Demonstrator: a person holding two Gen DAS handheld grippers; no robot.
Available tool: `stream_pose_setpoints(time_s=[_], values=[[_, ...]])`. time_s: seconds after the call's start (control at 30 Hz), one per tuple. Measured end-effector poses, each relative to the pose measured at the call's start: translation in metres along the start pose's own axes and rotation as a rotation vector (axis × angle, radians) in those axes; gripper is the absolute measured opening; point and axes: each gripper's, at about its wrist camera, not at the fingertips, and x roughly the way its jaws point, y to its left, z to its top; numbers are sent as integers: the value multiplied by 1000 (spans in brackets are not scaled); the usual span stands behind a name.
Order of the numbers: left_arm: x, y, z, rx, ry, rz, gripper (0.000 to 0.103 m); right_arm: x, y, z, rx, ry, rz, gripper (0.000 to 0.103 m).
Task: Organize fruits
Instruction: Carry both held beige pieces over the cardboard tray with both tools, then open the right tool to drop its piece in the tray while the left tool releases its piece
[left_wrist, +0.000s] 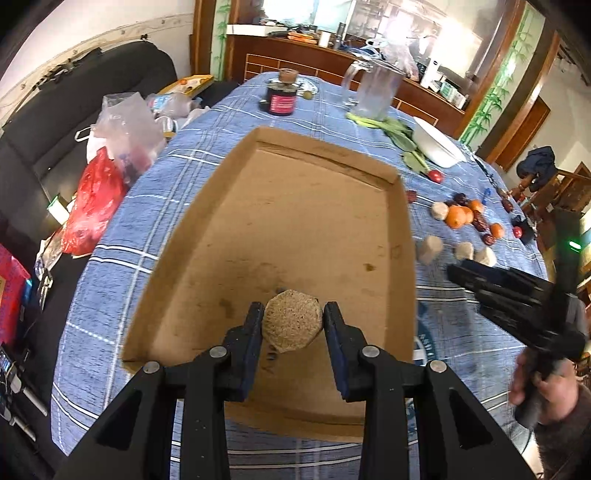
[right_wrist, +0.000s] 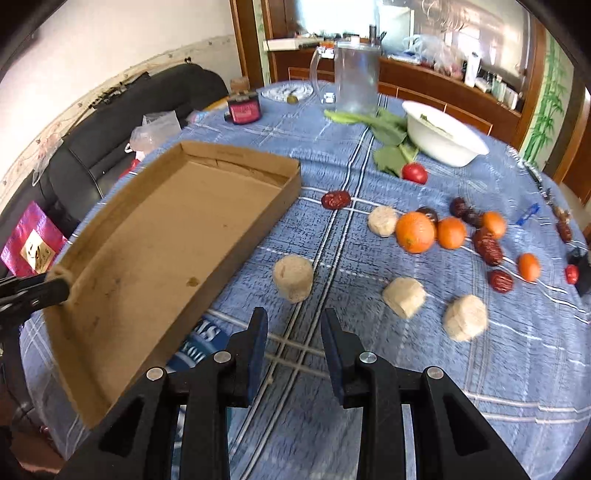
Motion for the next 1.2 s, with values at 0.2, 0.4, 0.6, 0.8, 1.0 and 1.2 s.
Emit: stream_pose_setpoints(time_s=[0.2,0.4,0.6,0.8,1.0,1.2], values=[[-5,-9,-1,3,2,26,32,33,4,11,-28,26,-2,45],[-5,-3,-4,-13,9,47,32,42,-3,17,-18,8,4,31],[1,7,-6,-35,19,48,32,7,-3,11,-46,-43,-25,31],[9,23,-6,-66,29,59,32,-37,34,23,-102,-115,79,31],[19,41,-5,-73,44,103,32,-10,94,19,-163,-36,196,32],[34,54,-7,-69,74,126,32,32,129,1,-209,63,218,32]])
